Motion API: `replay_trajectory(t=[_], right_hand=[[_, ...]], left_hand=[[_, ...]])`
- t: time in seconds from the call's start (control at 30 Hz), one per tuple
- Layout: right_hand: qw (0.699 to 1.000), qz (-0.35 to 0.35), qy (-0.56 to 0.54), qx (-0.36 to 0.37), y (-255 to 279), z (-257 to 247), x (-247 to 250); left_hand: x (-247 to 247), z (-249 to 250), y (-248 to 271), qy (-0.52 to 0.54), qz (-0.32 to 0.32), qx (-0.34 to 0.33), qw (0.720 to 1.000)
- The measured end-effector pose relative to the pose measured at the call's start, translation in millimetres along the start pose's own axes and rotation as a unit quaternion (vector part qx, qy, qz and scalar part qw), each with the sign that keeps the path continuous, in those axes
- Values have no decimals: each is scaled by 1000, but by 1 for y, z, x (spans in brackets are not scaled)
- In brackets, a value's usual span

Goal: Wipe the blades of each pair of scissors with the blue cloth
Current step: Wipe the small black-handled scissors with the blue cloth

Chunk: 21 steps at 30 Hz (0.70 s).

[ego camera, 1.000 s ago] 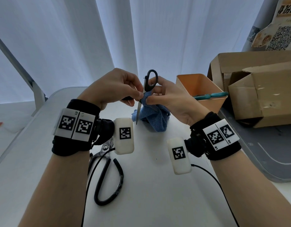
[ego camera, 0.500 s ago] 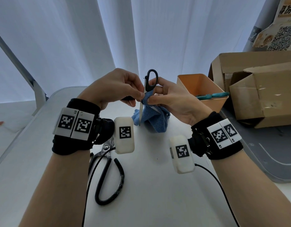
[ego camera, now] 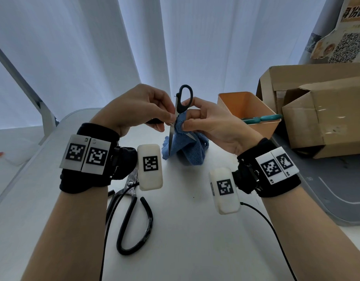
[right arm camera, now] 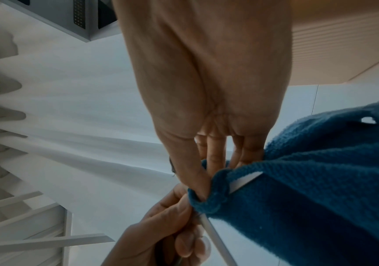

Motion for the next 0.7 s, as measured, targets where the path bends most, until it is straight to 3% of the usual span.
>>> replay_trajectory(t=[0.7], right_hand=[[999, 4, 38, -12, 0, 2, 4]], left_hand=[[4, -4, 0, 2, 18, 10, 1000]])
Point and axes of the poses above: each hand's wrist, its own y-axis away from the middle knuckle, its own x-axis out of the back of the hand, z = x × y, the point moved 6 cm from there along -y, towards the middle knuckle, and after that the axes turned 9 degrees about y, right-handed, at the moved point
